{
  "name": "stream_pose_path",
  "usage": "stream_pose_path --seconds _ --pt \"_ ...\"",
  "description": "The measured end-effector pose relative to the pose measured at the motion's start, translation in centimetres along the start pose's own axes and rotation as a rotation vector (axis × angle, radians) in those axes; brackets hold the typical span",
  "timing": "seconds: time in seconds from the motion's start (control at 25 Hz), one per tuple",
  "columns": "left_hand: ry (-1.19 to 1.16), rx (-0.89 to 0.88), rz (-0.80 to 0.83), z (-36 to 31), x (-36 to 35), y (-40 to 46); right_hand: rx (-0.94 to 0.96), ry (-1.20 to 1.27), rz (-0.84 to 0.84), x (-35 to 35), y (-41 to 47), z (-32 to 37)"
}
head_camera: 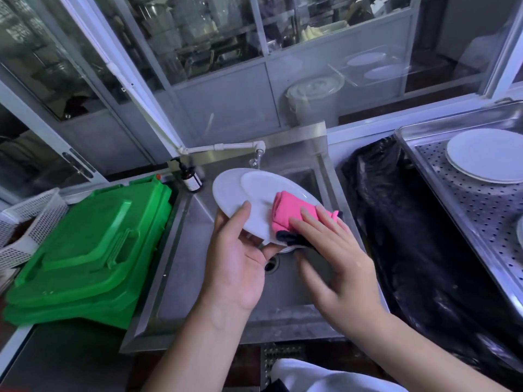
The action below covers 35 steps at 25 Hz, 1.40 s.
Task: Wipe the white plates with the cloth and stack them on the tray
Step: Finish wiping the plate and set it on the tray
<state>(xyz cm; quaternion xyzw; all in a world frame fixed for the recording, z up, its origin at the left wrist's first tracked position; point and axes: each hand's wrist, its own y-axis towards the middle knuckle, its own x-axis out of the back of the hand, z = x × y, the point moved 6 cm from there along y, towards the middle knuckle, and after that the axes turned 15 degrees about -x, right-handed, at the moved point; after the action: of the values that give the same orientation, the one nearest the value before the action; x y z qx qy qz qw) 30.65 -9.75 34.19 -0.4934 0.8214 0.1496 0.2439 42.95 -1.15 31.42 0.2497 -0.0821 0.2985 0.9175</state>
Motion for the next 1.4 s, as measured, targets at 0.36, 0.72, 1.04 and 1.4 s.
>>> stream_pose_path --seconds 0.36,0.72,1.04,1.4 --pt "-0.105 0.35 -0.355 3.5 2.1 -0.5 0.375 -0.453 -0.092 -0.8 1.1 -1.0" --pt "0.575 -0.118 -0.067 -1.1 6.4 3.4 -0.993 0.502 0.086 -0.1 4.3 -11.1" --pt "0.345 0.094 0.32 0.1 8.4 1.0 -1.235 0.763 0.35 -2.0 1.1 -10.7" --pt "0.22 0.035 0.266 0.5 7.9 -0.4 -0.657 0.372 -0.195 3.4 4.6 -7.5"
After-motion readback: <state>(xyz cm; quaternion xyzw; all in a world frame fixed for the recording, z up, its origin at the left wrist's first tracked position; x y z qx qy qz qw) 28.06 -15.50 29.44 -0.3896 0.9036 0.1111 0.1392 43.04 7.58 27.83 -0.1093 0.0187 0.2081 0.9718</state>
